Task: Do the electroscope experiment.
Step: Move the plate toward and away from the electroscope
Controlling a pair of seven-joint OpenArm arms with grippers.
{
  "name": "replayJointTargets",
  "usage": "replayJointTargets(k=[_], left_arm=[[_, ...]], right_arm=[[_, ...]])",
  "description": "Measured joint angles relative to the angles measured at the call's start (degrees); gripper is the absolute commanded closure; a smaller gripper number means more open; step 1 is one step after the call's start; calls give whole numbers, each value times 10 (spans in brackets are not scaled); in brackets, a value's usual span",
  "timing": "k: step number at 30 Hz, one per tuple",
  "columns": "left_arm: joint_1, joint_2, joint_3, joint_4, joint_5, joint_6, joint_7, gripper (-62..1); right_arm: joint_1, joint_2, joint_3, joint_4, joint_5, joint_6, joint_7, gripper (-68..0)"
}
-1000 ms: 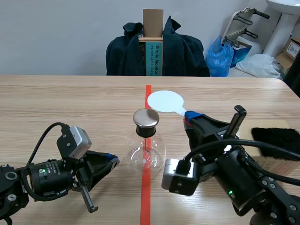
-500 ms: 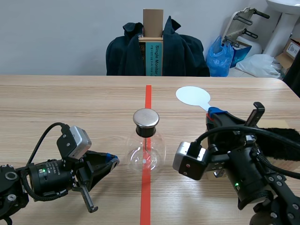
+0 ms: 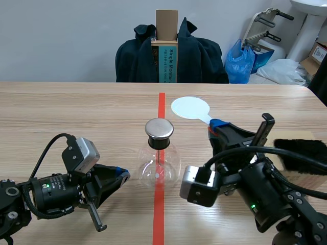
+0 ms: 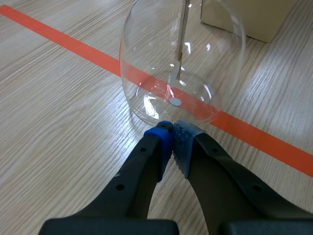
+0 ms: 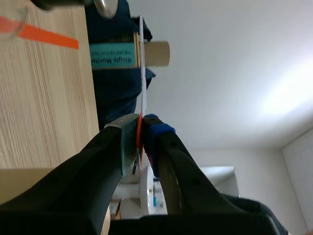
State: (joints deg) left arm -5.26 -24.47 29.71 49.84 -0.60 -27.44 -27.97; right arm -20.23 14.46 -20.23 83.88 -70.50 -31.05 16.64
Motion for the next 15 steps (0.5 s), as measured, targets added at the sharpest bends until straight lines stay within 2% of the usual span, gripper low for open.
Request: replayJointTargets(k=[6,15], left_arm=[[0,0,0,0,0,0,0,-27],[0,0,0,0,0,0,0,-28]], right_arm=[[0,0,0,0,-1,0,72,-8],[0,0,0,0,-13,0,130,-8]])
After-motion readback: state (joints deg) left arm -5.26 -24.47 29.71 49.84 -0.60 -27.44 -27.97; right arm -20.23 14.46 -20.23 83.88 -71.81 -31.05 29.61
